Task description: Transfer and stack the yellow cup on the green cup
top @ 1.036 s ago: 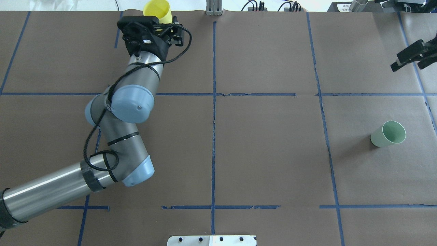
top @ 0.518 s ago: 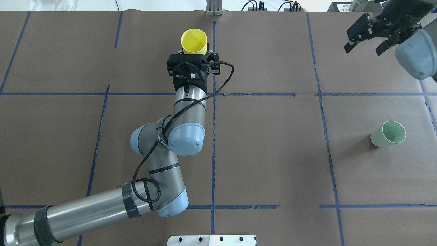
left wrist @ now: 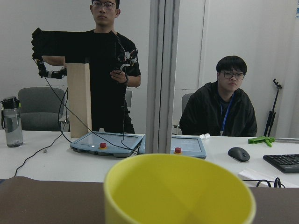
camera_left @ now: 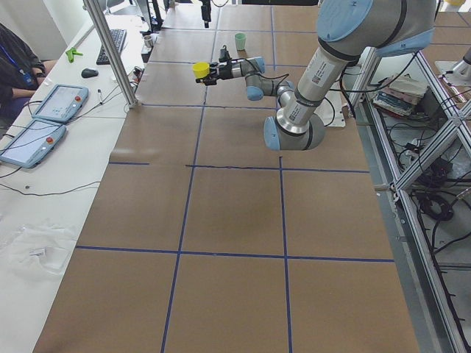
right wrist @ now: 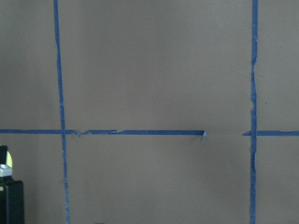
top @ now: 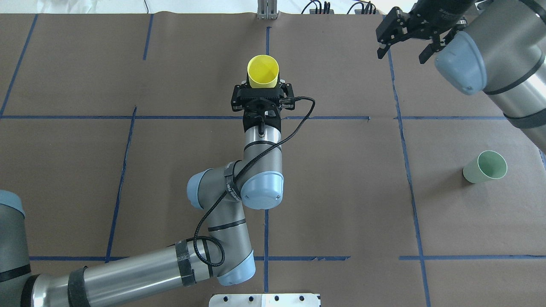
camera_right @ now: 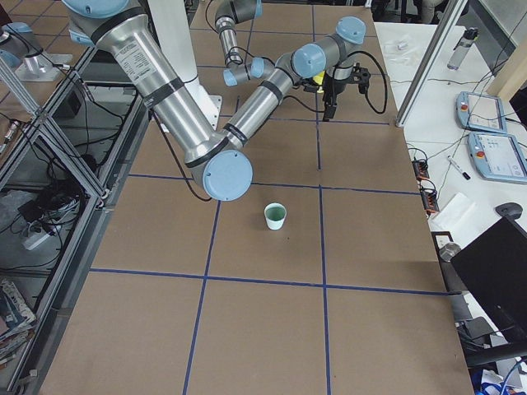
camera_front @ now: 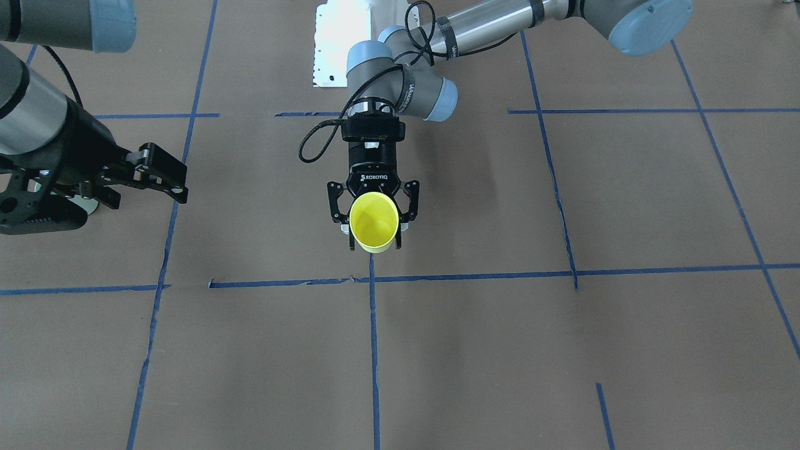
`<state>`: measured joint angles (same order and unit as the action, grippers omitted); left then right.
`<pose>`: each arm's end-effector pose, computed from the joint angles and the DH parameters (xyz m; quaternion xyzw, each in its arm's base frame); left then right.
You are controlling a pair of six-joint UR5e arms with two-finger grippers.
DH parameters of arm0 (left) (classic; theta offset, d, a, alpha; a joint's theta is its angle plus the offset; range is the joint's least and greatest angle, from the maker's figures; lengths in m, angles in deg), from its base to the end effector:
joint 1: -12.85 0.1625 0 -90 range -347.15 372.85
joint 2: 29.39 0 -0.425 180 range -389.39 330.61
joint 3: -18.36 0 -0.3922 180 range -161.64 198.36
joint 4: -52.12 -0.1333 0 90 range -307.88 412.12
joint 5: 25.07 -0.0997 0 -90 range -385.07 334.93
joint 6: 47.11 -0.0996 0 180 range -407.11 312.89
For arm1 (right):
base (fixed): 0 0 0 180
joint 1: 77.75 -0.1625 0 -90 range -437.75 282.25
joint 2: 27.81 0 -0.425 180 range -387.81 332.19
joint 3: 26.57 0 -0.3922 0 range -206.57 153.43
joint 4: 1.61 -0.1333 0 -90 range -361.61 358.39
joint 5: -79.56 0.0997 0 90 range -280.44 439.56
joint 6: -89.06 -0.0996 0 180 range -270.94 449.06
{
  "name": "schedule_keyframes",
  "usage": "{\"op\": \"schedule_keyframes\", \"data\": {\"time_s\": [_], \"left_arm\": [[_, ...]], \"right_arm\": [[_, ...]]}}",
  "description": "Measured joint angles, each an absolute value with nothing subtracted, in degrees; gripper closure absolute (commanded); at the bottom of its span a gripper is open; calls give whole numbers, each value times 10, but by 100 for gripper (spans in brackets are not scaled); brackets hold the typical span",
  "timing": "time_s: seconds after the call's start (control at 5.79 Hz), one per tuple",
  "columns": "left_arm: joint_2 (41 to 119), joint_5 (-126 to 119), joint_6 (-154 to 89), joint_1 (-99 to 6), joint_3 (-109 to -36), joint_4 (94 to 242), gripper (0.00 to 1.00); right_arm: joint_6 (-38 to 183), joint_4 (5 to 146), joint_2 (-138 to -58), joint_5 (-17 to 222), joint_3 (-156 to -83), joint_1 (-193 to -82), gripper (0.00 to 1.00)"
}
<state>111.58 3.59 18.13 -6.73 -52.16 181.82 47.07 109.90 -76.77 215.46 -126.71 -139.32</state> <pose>0.6251 -0.4566 0.1463 0.5730 0.3071 -0.2650 0.7121 -0.2532 -0.5974 0.1884 -0.0247 -0.4439 0.0060 0.8957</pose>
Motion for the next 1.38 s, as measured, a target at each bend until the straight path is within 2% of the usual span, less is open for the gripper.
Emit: {"op": "schedule_keyframes", "data": {"time_s": [0.52, 1.04, 1.38], "left_arm": [[1124, 33, 189, -63, -515, 1815, 57], [1125, 34, 190, -62, -515, 1816, 57], [1125, 34, 193, -62, -516, 1816, 57]], "right_arm": [[439, 1099, -601, 2152, -1091, -1360, 0], [409, 1095, -527, 2147, -993, -1321, 0], [409, 1096, -507, 2131, -963, -1297, 1]]}}
